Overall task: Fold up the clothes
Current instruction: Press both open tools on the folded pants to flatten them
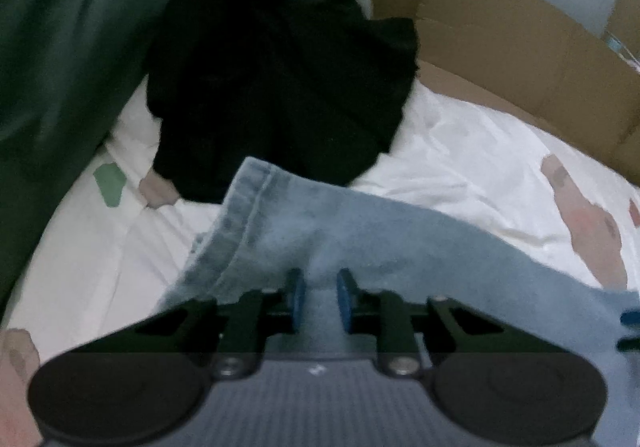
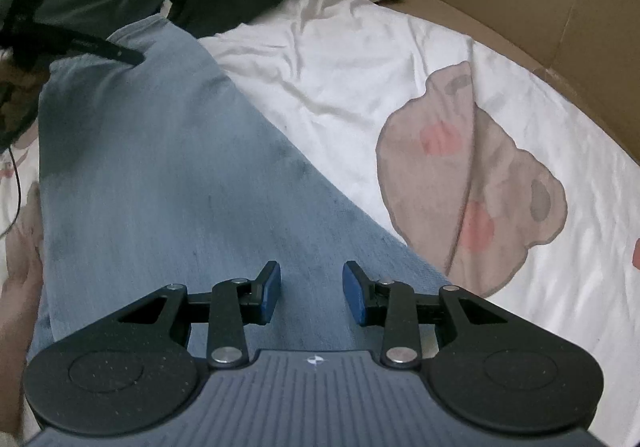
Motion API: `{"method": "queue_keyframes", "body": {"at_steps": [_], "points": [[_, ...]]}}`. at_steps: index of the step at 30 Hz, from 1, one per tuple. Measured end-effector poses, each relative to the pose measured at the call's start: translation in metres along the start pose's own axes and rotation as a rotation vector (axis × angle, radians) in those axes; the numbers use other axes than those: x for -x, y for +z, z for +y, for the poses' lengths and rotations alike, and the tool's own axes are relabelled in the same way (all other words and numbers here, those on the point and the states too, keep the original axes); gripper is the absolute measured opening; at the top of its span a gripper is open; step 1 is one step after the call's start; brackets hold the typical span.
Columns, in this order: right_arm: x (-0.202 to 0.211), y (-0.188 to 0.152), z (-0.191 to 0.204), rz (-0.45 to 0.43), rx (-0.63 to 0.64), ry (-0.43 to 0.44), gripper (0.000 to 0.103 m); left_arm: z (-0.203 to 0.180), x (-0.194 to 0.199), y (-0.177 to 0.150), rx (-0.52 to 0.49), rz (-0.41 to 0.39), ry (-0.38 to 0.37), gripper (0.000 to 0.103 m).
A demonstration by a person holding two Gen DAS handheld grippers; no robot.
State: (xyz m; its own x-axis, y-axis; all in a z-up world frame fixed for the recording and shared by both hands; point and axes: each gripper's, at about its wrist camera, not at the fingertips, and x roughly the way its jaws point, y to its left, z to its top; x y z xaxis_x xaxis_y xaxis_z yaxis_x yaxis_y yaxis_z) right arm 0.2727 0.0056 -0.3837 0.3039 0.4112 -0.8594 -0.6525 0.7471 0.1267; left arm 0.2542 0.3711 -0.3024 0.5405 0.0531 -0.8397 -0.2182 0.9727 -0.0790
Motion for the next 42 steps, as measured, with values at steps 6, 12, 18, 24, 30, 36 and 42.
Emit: {"method": "queue_keyframes", "body": {"at_steps": [6,12,18,24,30,36,42], "points": [[0.013,-0.008,-0.009,0.000,0.009,-0.002,0.041,-0.015,0.018,0.010,-0.044,0.011,-0.010,0.015],[0.021,-0.028,-0.019,-0.029,-0.022,0.002,0.041,-0.031,0.004,0.016,-0.073,0.025,-0.003,0.015],[0.013,-0.045,-0.024,0.004,-0.010,0.030,0.042,-0.049,-0.017,0.023,-0.096,0.000,0.015,0.013],[0.010,-0.041,-0.030,0.012,-0.044,0.048,0.041,-0.062,-0.029,0.020,-0.107,0.018,0.054,0.014],[0.012,-0.046,-0.029,0.003,-0.035,0.049,0.041,-0.059,-0.011,0.015,-0.053,-0.024,0.056,0.014],[0.020,-0.050,-0.031,-0.027,-0.031,0.021,0.041,-0.047,0.034,-0.001,0.008,-0.078,0.074,0.018],[0.031,-0.049,-0.040,-0.078,-0.068,-0.029,0.041,-0.021,0.070,-0.016,0.017,-0.079,0.126,0.018]]}}
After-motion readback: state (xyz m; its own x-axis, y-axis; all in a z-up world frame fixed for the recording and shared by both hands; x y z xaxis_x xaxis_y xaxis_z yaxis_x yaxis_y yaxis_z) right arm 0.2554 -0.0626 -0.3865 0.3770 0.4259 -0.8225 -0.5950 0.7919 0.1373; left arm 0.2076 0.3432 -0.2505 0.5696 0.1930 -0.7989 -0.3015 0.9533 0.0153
